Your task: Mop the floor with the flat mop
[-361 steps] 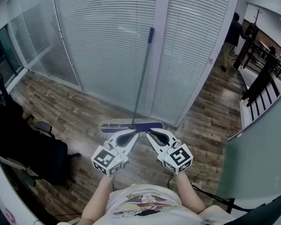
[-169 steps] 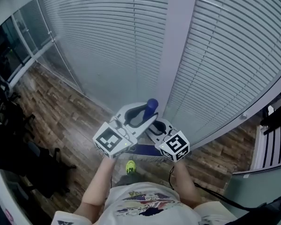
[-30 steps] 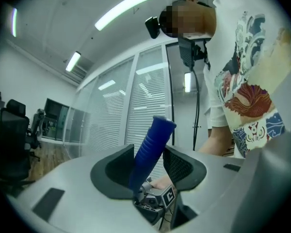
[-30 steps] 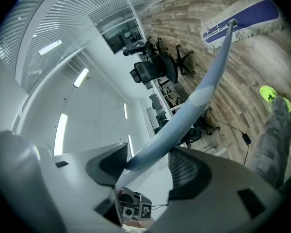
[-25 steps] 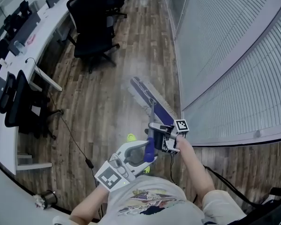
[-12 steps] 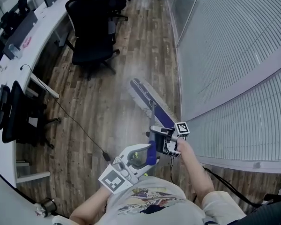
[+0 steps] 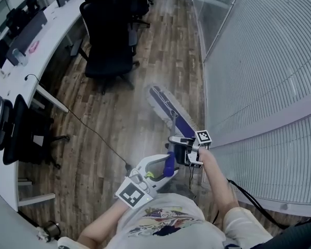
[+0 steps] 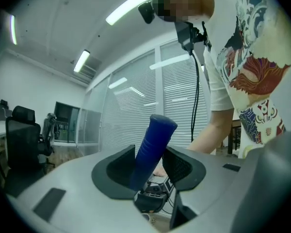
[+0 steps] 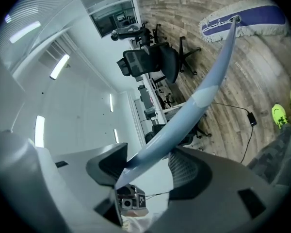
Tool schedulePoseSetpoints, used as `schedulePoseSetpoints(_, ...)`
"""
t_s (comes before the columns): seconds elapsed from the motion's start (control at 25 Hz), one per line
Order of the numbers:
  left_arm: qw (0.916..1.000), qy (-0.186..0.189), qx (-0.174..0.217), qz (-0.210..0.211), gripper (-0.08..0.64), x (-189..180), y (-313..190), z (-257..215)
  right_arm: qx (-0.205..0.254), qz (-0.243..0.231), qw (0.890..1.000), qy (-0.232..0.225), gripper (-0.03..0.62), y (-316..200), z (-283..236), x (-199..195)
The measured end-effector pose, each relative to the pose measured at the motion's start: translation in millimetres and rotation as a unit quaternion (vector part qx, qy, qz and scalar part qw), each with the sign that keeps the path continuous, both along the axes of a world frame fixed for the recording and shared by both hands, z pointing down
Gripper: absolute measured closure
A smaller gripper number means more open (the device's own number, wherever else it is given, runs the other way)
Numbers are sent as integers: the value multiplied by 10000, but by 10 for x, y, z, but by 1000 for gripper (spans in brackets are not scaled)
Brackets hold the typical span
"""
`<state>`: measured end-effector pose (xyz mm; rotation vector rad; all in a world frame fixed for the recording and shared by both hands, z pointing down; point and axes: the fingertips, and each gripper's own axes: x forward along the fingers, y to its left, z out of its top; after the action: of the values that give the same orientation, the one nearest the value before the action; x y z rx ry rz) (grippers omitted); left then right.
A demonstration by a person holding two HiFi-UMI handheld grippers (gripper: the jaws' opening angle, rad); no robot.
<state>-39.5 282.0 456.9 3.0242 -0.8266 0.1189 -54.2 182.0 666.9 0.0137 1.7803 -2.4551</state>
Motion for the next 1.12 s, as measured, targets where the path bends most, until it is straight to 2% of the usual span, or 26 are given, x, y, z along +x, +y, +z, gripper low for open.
schedulePoseSetpoints(0.12,10000,-76,-25,18,403,22,-260,22,33,-264,9996,82,334,-269,31,3)
schedulePoseSetpoints(0.28,9999,-92,-28,46,403,120,-653,21,17,-361,9993,-26,334,-650,15,67)
schedulePoseSetpoints(0.64,9994,-300,-99,-170,403,434,-2156,104,38,-559,9981,-238,336,-2159,60,315)
schedulePoseSetpoints(0.92,9986,-229,-99,-471,402,859,-3604,112,-39,-61,9992,-394,336,-3614,30,676)
schedulePoseSetpoints(1.12,9978,-488,-69,-453,402,1097,-4416,245,-103,510,9976,-465,337,-4502,103,887)
